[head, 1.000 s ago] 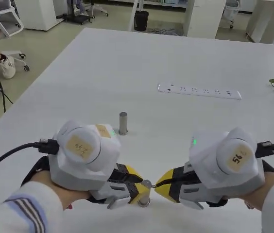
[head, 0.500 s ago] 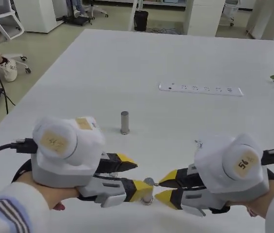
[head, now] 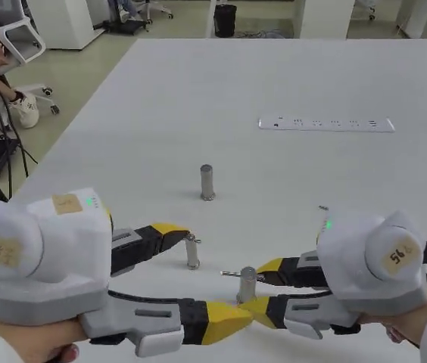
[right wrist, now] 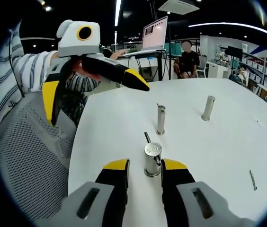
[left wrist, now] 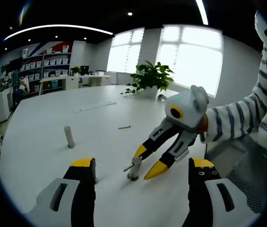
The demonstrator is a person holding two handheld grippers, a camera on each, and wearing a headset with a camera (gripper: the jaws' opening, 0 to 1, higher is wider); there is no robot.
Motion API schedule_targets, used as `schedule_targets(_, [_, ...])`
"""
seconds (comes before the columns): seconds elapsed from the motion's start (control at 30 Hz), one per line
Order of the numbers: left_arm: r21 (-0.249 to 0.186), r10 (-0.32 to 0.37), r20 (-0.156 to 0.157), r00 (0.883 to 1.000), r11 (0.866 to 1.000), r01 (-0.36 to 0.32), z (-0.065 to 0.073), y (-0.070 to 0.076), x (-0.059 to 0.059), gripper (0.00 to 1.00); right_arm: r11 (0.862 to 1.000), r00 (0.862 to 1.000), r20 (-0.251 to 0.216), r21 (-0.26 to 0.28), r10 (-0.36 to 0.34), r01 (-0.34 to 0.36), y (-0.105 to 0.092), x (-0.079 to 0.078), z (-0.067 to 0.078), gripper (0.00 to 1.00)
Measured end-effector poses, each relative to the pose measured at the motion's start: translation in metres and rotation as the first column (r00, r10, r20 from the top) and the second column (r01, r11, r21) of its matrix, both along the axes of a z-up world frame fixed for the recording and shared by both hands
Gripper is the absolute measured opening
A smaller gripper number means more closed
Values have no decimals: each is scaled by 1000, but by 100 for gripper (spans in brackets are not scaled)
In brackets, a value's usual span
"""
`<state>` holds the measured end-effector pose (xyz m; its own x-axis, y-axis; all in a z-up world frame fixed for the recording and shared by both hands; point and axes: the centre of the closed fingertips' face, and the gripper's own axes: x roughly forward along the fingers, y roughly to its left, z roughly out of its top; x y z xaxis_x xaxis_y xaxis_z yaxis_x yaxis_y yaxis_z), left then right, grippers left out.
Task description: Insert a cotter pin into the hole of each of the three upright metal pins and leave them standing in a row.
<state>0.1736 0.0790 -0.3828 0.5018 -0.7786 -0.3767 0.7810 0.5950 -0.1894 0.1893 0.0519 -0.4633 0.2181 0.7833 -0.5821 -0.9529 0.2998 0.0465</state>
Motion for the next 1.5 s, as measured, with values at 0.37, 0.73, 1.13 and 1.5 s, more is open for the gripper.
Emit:
schedule_targets(0.37, [-37,17,-6,1000,999,-17,0,1,-17,99,999,999,34,-36,36,-35,3,5,-18,28])
schedule_targets(0.73, [53,48,-39,998,998,-46,-23,23,-27,99,999,999,50,-44,14,-11,6,13,-25,26])
schedule_targets(1.13, [64,50,-59,997,997,-46,-29,27,-31,99,1000,997,83,-27,-1,3,14,14,-27,13])
schedule_targets(1.5, [76,55,-73,996,996,-49,-35,34,-33,99,999,994,104,-37,12,-8,17,14,-27,9])
